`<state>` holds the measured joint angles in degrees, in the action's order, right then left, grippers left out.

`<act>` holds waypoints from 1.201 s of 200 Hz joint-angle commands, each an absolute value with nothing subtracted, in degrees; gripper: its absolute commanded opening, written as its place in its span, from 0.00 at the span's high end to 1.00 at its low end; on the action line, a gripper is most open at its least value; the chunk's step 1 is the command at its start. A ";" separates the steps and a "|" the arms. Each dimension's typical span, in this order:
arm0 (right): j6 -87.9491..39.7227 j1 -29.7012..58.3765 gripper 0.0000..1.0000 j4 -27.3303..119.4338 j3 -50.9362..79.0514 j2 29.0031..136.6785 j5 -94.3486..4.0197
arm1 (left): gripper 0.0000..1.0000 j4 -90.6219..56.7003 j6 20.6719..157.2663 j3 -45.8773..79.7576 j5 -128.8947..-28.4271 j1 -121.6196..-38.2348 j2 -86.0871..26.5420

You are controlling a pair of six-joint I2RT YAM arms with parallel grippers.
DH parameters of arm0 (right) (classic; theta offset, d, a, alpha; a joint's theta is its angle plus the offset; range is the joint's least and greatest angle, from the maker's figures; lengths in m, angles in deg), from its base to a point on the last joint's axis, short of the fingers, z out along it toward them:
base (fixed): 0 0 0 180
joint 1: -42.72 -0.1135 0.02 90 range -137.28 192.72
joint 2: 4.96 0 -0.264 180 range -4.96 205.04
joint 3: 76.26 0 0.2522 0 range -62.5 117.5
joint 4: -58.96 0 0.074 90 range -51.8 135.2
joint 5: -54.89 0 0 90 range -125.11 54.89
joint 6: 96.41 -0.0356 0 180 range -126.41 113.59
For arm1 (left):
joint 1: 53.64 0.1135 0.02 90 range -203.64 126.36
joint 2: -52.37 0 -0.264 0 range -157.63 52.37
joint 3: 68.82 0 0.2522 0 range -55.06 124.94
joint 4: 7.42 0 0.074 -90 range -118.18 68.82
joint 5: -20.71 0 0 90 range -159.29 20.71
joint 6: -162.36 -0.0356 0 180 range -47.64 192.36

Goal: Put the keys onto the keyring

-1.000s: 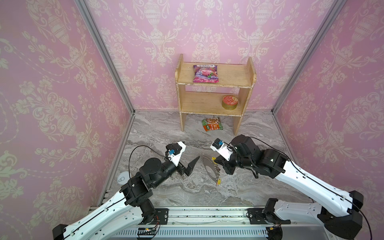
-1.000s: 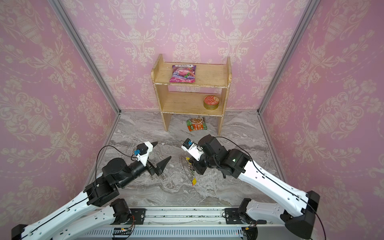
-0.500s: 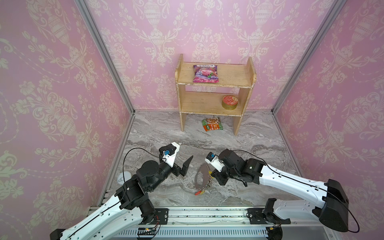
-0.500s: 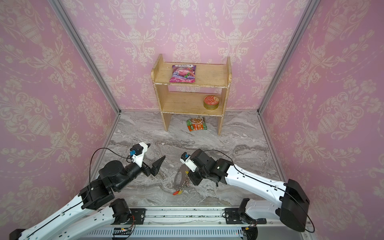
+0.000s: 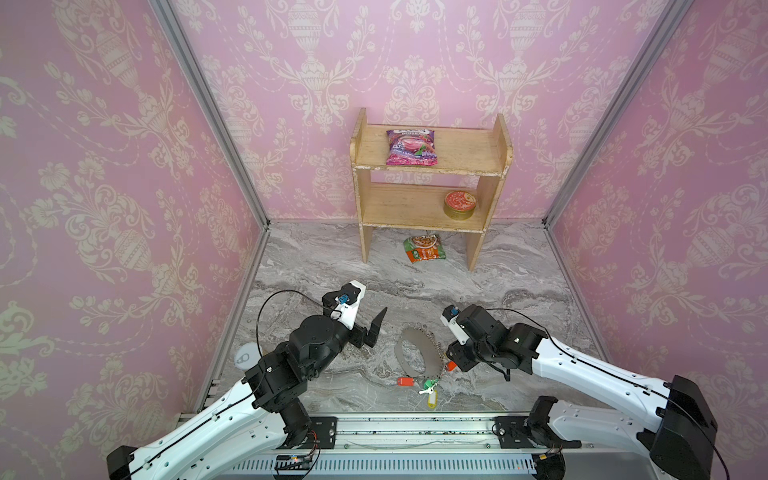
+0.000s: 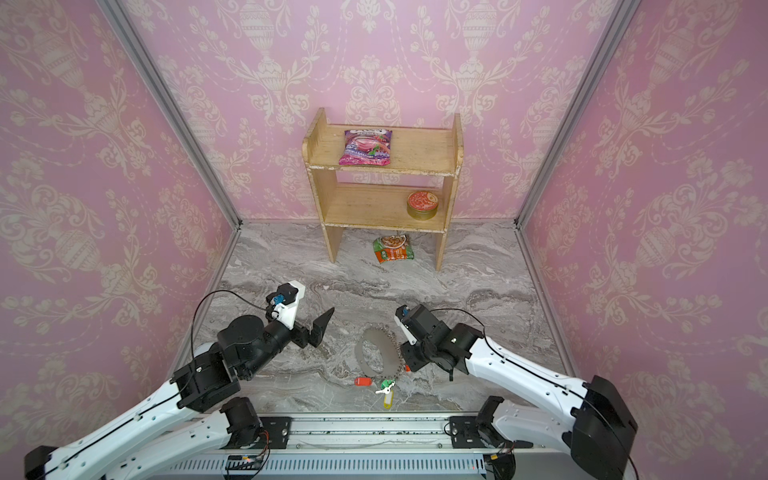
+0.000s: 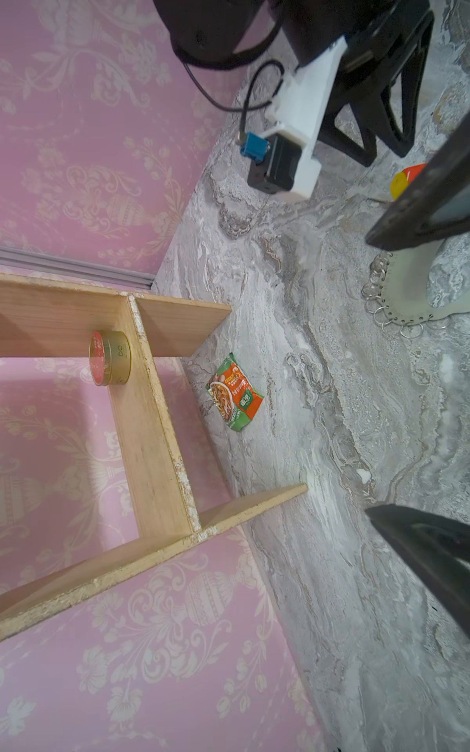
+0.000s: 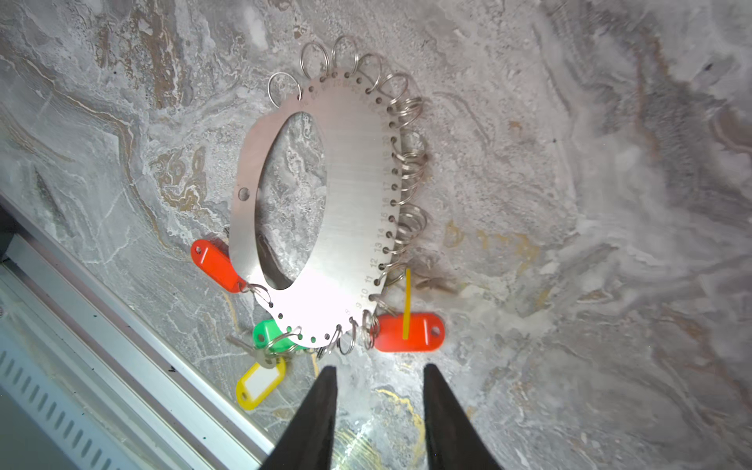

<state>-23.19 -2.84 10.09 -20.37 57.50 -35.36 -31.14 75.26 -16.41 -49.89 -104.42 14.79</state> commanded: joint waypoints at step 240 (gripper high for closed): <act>-1.32 34.73 0.00 78.80 -40.24 67.70 -25.37 | 0.01 18.12 68.38 -37.99 -59.63 -59.78 -10.89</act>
<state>-3.91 34.51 67.44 -38.59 65.08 -24.37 11.27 67.48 -36.91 -52.43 -63.11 -8.67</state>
